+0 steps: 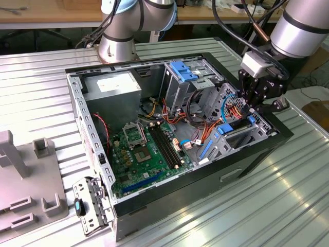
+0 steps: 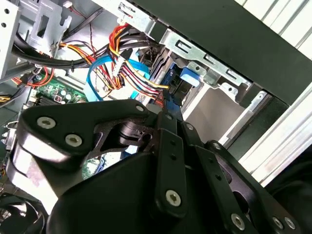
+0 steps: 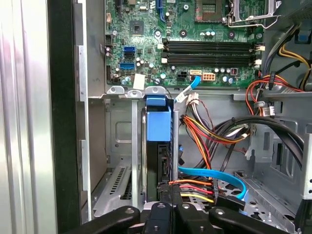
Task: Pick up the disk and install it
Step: 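Insert the first disk wire, then insert the second disk wire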
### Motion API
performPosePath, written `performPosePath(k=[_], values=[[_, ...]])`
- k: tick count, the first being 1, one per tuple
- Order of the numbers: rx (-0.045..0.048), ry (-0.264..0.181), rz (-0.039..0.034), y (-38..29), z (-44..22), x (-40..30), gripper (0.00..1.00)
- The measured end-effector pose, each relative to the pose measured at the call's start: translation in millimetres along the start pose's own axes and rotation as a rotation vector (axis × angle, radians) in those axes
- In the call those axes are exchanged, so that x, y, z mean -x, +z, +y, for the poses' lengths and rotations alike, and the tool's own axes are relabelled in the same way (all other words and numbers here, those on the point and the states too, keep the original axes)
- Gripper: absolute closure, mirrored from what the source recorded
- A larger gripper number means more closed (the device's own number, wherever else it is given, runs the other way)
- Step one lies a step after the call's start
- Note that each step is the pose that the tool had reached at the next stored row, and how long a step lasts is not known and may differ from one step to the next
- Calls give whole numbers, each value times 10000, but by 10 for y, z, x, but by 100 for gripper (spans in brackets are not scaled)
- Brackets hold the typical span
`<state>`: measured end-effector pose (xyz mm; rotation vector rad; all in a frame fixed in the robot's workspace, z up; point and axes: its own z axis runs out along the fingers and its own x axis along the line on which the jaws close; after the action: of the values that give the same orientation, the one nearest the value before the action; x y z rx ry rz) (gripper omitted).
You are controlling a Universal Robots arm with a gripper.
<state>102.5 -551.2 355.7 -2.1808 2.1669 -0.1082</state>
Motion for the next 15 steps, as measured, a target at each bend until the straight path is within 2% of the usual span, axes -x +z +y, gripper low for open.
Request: performPosePath(k=[12,15], values=[[0,0,-1,-5,-1,0,89],[27,1,-3,-43,-4,0,89]])
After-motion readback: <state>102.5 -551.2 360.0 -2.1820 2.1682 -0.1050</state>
